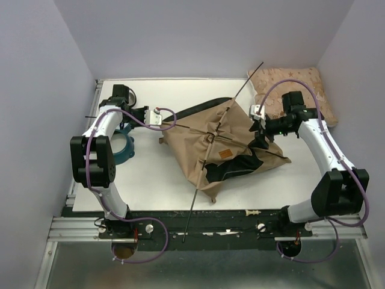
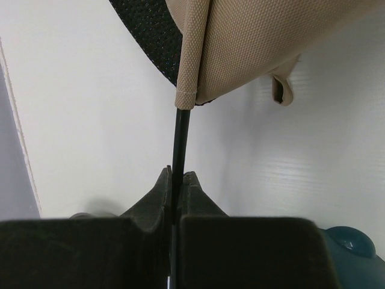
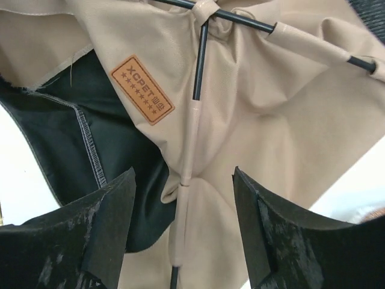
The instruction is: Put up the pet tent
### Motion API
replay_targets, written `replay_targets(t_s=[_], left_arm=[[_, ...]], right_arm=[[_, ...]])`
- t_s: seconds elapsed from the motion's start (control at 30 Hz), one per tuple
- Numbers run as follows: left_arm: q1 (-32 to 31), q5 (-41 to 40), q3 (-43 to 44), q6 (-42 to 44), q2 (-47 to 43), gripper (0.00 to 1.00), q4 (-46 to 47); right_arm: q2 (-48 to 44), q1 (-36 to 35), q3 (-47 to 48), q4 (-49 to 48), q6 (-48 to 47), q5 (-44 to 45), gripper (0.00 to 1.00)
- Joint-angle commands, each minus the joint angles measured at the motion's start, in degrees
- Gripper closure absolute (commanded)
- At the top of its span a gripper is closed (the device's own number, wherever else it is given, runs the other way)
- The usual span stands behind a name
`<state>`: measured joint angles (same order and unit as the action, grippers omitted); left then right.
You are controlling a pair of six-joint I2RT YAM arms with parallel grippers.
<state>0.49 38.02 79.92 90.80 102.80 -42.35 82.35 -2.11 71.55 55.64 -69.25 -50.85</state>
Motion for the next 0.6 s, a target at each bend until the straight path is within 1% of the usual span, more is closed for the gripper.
replay_targets(t_s=[0.0,0.13,0.2,0.27,0.3,0.4,0.5,0.57], left_arm=[[-0.32,4.34,-0.03,0.52,-2.17,1.0,-0.28],[-0.32,4.78,0.41,-0.45,-1.99,1.0,0.34],[-0.32,4.78,0.33,-0.54,-1.99,1.0,0.42],[-0.32,5.13,0.33,-0.89,-1.99,1.0,0.6],[-1.97,5.4,0.32,-1.07,-2.08,1.0,0.6],[-2.69,6.1,-0.46,-1.51,-2.69,1.0,0.69],[-3.65,6.8,-1.61,-1.68,-3.66,1.0,0.86],[-4.18,7.94,-2.05,-3.96,-4.45,1.0,2.09]], right_arm=[[5.97,-2.19,1.22,-0.55,0.88,3.83,0.28],[9.15,-4.39,0.62,1.67,-1.32,5.23,0.31],[9.32,-5.44,-1.4,-0.25,-1.15,5.76,0.33],[9.67,-6.67,-2.9,-3.76,0.6,6.29,0.41],[9.85,-7.29,-3.17,-5.7,1.83,6.29,0.47],[10.64,-9.66,-2.47,-11.32,7.09,4.89,0.6],[11.52,-11.77,-1.15,-14.14,10.88,4.18,0.77],[12.31,-12.74,0.07,-15.29,13.08,3.66,0.83]])
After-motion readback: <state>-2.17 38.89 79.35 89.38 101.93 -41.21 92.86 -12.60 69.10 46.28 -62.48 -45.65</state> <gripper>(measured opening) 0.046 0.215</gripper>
